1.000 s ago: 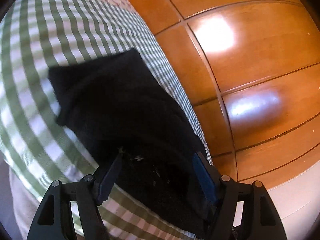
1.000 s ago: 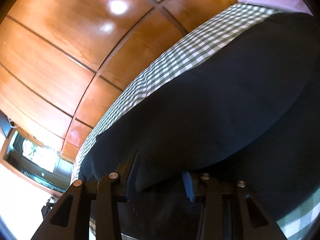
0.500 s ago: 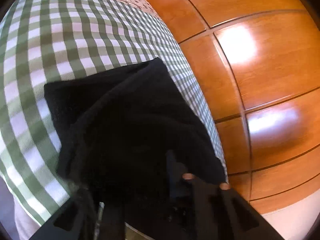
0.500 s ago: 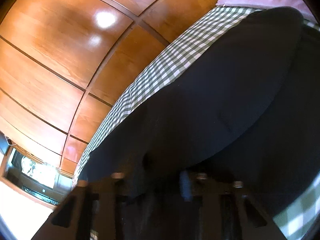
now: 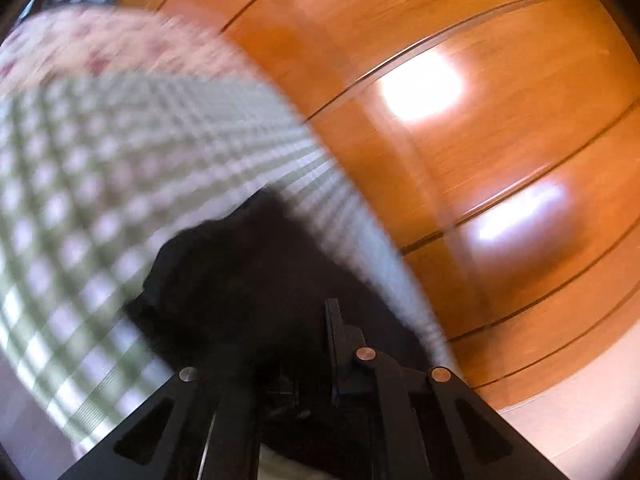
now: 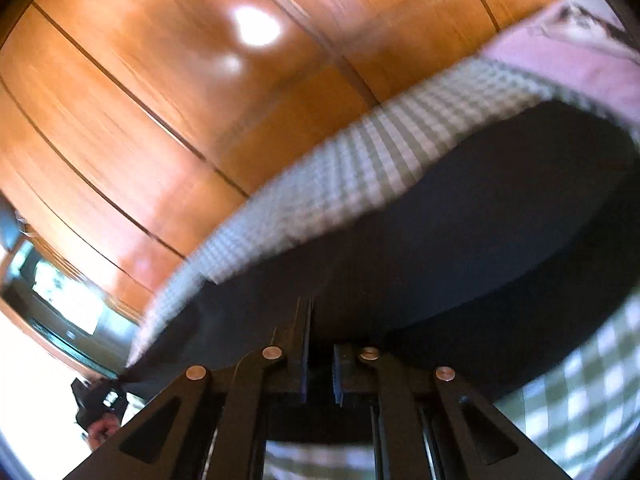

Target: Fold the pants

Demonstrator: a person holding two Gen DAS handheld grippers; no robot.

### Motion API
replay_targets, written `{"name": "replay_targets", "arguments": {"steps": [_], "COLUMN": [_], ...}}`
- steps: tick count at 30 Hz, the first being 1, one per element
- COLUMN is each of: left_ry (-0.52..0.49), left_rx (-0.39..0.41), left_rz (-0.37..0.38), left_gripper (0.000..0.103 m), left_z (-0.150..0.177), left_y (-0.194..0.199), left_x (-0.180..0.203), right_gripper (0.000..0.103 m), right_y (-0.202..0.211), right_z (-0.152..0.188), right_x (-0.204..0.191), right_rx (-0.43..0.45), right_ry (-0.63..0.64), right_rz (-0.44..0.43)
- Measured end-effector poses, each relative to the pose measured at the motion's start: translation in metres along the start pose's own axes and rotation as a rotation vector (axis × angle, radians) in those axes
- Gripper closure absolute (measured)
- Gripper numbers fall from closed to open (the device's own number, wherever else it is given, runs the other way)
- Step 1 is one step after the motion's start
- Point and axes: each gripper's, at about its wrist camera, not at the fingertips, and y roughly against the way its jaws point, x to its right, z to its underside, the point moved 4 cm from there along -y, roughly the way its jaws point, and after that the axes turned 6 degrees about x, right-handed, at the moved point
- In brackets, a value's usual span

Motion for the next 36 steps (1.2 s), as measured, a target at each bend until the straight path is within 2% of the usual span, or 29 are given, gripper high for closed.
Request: {"name": "replay_targets", "arguments": {"steps": [3,4,7,8,9,11,12,14,16,17,20,22,24,28,30,31,33,36], "left_ry": [-0.009,-0.011,-0.023,-0.023,-0.023,-0.025,-0.027,-0.047,-0.066,-0.064,-0.062,-0.08,-0.102,-0.111,-0.098,-0.09,-0.077,-0.079], "left_rx": [-0.072,-0.055,-0.028,-0.023,-0.017,-0.004,0.005,0.012,0.011,0.015,0.038,0.029,0.041,0.075,0.116,0.15,0.204,0.288], "left_rz": [-0.09,-0.063,-0.028,-0.021,-0.026,-0.035,-0.04,-0.08,-0.103,-0.097,-0.105,-0.134,-0.149,-0.196,-0.228,-0.25,-0.269,-0.286], "left_gripper": [0.094,0.091,0.067,0.063,0.063,0.066,0.068,0.088,0.094,0.094,0.094,0.093,0.092,0.08,0.078,0.078,0.077,0.077], "left_z": [0.021,0.023,0.023,0.022,0.021,0.021,0.021,0.021,0.019,0.018,0.015,0.016,0.018,0.018,0.015,0.013,0.008,0.004], "left_y": [-0.014,-0.014,-0.015,-0.016,-0.02,-0.021,-0.021,-0.022,-0.025,-0.025,-0.023,-0.026,-0.026,-0.015,-0.005,0.003,0.015,0.032], "left_x": [-0.028,-0.029,-0.019,-0.016,-0.013,-0.012,-0.013,-0.011,-0.01,-0.011,-0.013,-0.016,-0.015,-0.011,-0.01,-0.01,-0.009,0.0], "right_gripper": [0.094,0.094,0.091,0.085,0.077,0.072,0.072,0.072,0.081,0.089,0.091,0.091,0.091,0.088,0.072,0.068,0.047,0.045], "right_y": [-0.013,-0.015,-0.013,-0.012,-0.012,-0.011,-0.01,-0.01,-0.009,-0.01,0.007,0.016,0.015,0.002,0.004,0.01,0.023,0.04], "right_z": [0.025,0.029,0.027,0.025,0.023,0.015,0.01,0.003,-0.006,-0.009,-0.018,-0.017,-0.01,0.01,0.01,0.006,-0.006,-0.028], "right_x": [0.014,0.016,0.02,0.022,0.025,0.031,0.038,0.044,0.048,0.043,0.02,0.006,0.008,0.032,0.041,0.046,0.058,0.091], "right_rx": [-0.056,-0.06,-0.045,-0.042,-0.034,0.005,0.03,0.061,0.082,0.092,0.162,0.175,0.13,0.038,0.039,0.065,0.131,0.237], "right_ry": [0.024,0.033,0.004,-0.013,-0.034,-0.09,-0.128,-0.171,-0.178,-0.164,-0.044,0.036,0.049,-0.002,-0.044,-0.077,-0.136,-0.247], "right_rz": [0.067,0.07,0.043,0.038,0.033,0.029,0.027,0.032,0.043,0.051,0.077,0.072,0.08,0.11,0.084,0.066,0.051,0.063]}}
